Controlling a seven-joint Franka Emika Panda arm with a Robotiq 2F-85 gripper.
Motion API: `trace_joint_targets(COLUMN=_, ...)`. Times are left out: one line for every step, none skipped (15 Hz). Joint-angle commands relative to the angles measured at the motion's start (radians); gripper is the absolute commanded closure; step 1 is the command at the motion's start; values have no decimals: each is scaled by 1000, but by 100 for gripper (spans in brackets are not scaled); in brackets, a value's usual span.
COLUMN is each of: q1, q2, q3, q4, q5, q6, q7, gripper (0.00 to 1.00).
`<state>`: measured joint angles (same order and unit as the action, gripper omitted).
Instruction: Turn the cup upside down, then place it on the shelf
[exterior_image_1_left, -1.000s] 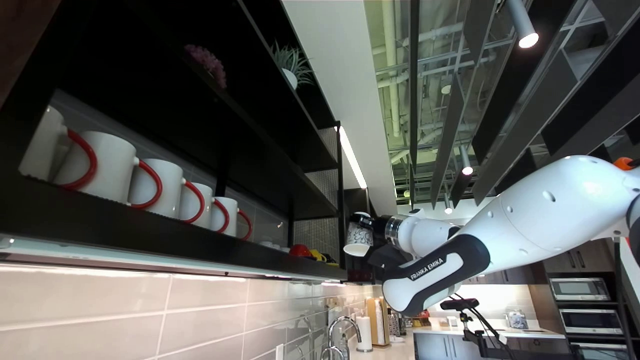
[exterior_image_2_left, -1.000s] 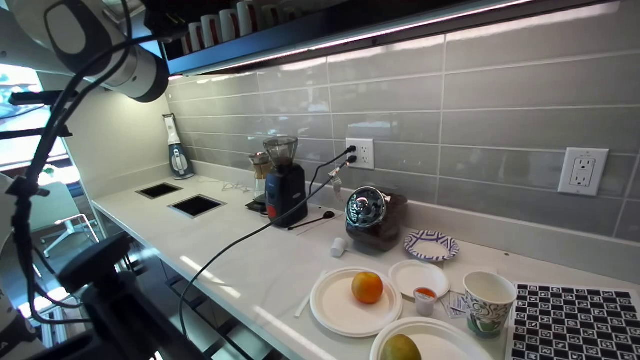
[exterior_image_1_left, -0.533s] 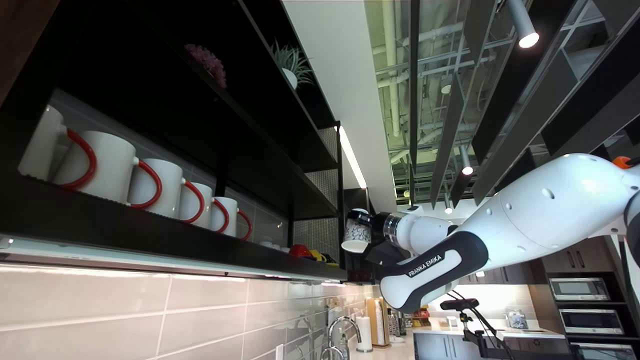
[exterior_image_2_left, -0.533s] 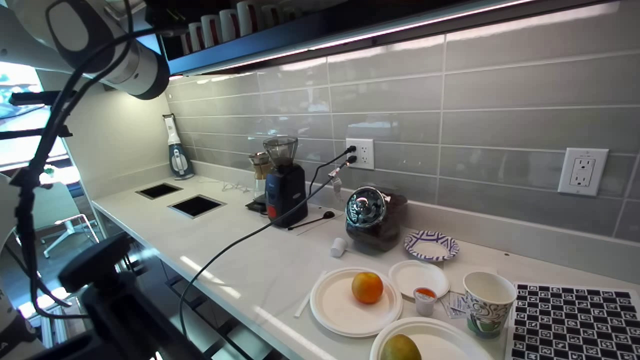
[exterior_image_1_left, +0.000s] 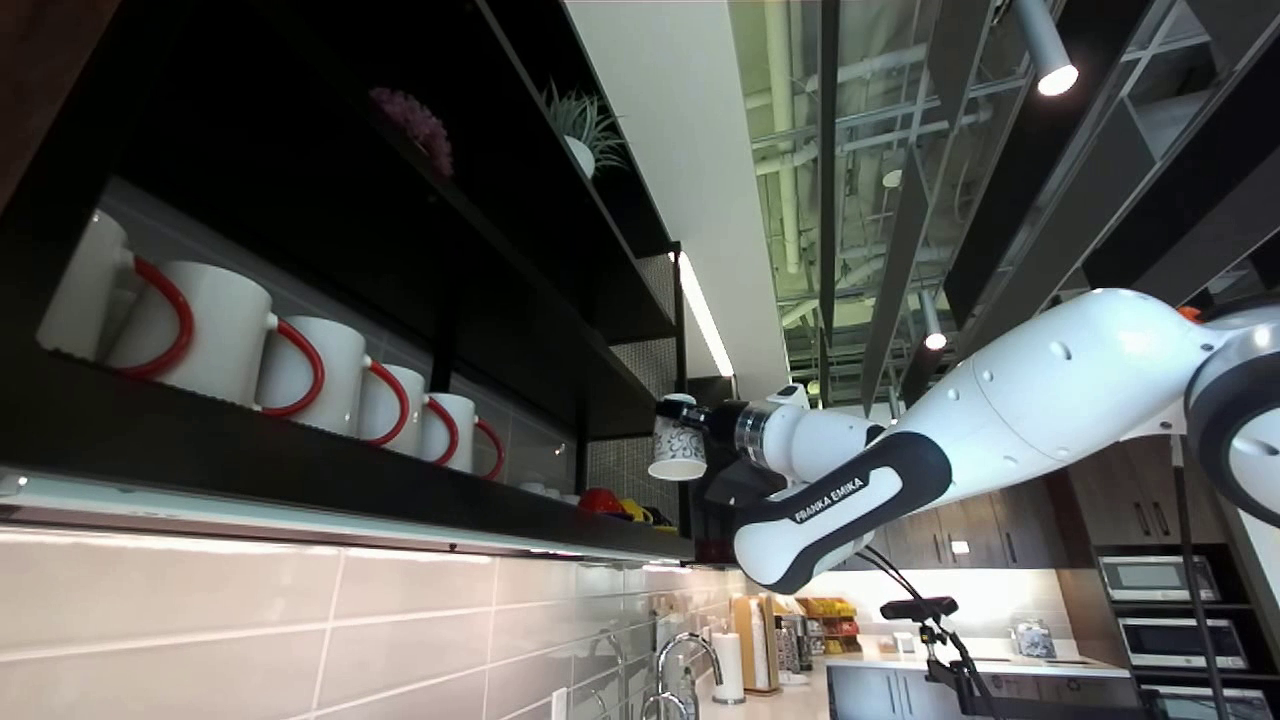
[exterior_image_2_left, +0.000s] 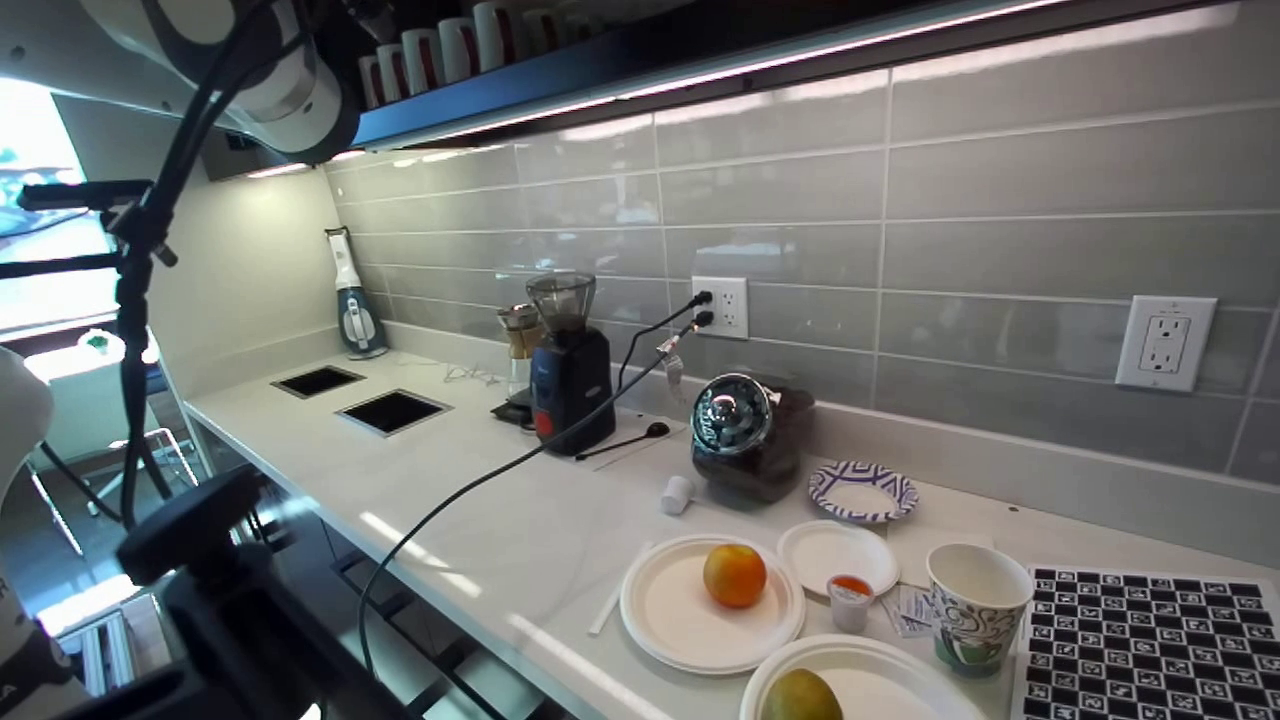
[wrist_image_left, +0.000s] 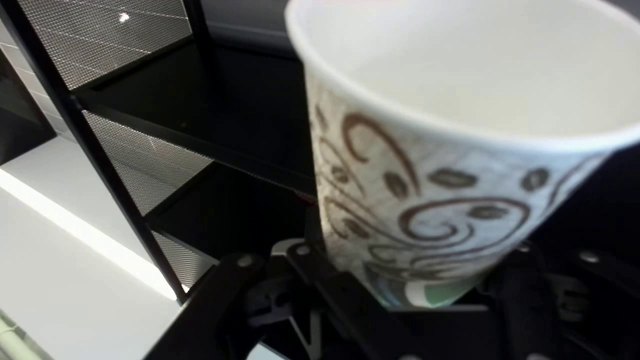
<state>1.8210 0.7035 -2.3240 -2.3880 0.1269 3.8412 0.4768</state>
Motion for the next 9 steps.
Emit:
trace_joint_targets(q1=4, q2=-134, q3=11, q4=100, q5=-72, q6=50, q7=-78, gripper=60)
trace_joint_targets(q1=4, q2=-154, q3=16, q4=116, q5=-86, q6=53, q7=-83, gripper=60)
trace_joint_targets(q1=-3, q2=-173, q3=28, q4=128, q5=-96, q6=69, q7=-92, gripper=60)
trace_joint_targets(q1=-7, q2=-191, q3=36, q4=141, q5=-110, q6=76, q7=-98, gripper=60)
trace_joint_targets(q1=-17, q2=-208, q3=54, q4=152, q5=-118, q6=90, q7=-107, gripper=60)
trace_joint_targets(q1=-28, q2=-227, q3=71, q4=162, q5=-127, q6=104, q7=-115, gripper=60)
trace_joint_targets(q1=-42, q2=-242, q3=91, q4=174, q5=-133, q6=112, q7=-125, gripper=60)
trace_joint_targets(q1=-57, q2=-259, q3=113, q4=182, q5=-138, q6=124, q7=-133, gripper=60)
trace_joint_targets(q1=-69, q2=-271, q3=131, q4=193, q5=-143, q6=124, q7=-138, gripper=60)
